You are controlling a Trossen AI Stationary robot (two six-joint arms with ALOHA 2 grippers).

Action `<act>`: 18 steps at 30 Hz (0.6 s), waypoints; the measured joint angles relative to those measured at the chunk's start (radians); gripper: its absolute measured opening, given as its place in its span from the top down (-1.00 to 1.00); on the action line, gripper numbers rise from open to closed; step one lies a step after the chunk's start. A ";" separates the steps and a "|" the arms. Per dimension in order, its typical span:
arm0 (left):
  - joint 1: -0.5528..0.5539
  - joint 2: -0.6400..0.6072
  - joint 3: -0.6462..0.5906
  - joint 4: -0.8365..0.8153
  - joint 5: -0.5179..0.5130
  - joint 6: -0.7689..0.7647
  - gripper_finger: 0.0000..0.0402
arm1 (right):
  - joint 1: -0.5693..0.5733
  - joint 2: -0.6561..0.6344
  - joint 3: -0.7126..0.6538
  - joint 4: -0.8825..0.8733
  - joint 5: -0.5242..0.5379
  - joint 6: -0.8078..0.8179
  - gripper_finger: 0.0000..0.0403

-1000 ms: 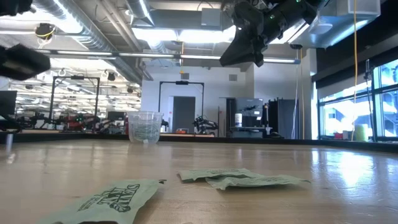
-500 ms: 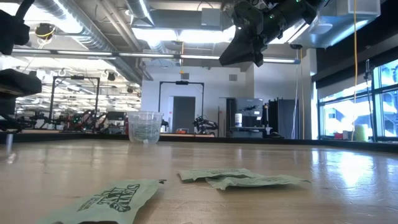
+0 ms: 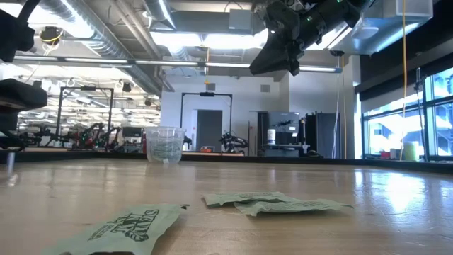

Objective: Pick and place items into bin
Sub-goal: Put the stevia packet into the transparent bin

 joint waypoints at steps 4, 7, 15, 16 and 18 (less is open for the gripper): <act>0.032 -0.065 -0.003 -0.027 0.029 0.002 0.99 | 0.000 0.000 0.000 0.000 0.000 -0.003 0.66; 0.090 -0.163 0.003 -0.003 0.037 0.003 0.99 | 0.000 0.000 0.000 0.000 0.000 -0.004 0.66; 0.347 -0.424 0.002 0.015 -0.058 0.057 0.99 | 0.000 0.000 0.000 -0.001 0.000 -0.004 0.66; 0.381 -0.455 0.002 0.029 -0.109 0.081 0.99 | 0.000 0.000 0.000 -0.001 0.000 -0.004 0.66; 0.456 -0.512 0.003 0.064 -0.229 0.141 0.99 | 0.000 0.000 0.000 0.000 0.000 -0.002 0.66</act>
